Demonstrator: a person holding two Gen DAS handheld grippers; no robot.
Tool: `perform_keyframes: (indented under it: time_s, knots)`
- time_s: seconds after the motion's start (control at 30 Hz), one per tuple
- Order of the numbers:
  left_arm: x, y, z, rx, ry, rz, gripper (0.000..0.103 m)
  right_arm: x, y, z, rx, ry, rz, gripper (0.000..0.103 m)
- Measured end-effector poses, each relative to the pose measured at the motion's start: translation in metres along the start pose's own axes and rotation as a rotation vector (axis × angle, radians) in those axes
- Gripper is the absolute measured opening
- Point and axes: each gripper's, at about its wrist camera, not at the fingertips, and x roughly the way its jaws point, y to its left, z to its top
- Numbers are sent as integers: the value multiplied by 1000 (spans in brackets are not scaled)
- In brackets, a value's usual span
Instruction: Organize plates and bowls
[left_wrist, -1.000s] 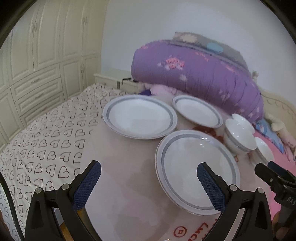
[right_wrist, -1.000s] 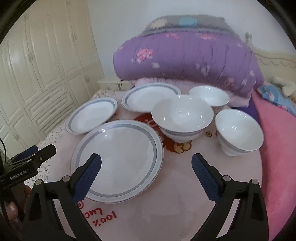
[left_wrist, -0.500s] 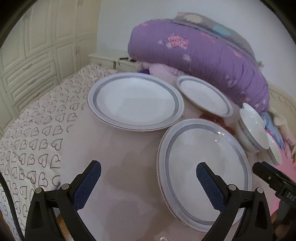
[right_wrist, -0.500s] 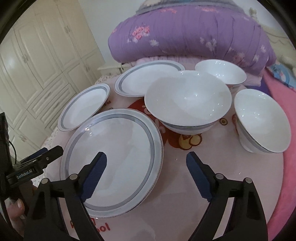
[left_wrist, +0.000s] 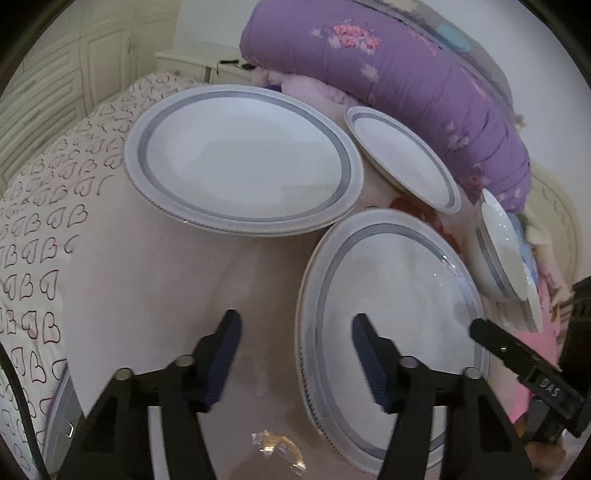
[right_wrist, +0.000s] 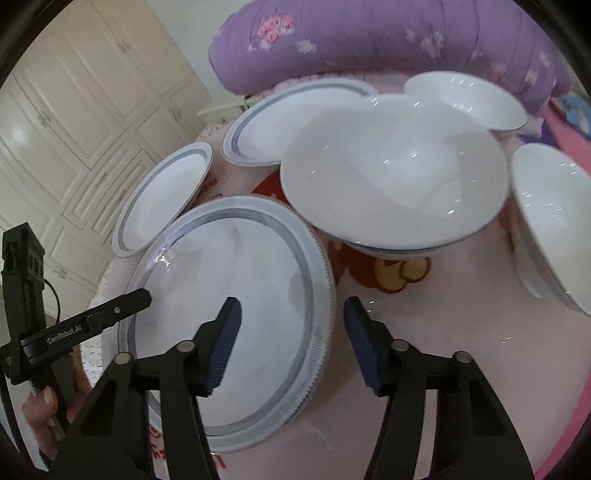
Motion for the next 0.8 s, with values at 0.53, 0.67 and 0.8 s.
perform_keyframes:
  time_s: [0.53,0.67,0.8]
  knots:
    - [6,-3,-3,-3,51,-27,18,8,-11,-1,134,35,-13,21]
    - [0,-4,-11,-15,53,-31,18,6,-10,-2,142,40,-6,21]
    - [-7,-7,-19,-14,56,-29,18,3,-8,-4,135,41,-11,21]
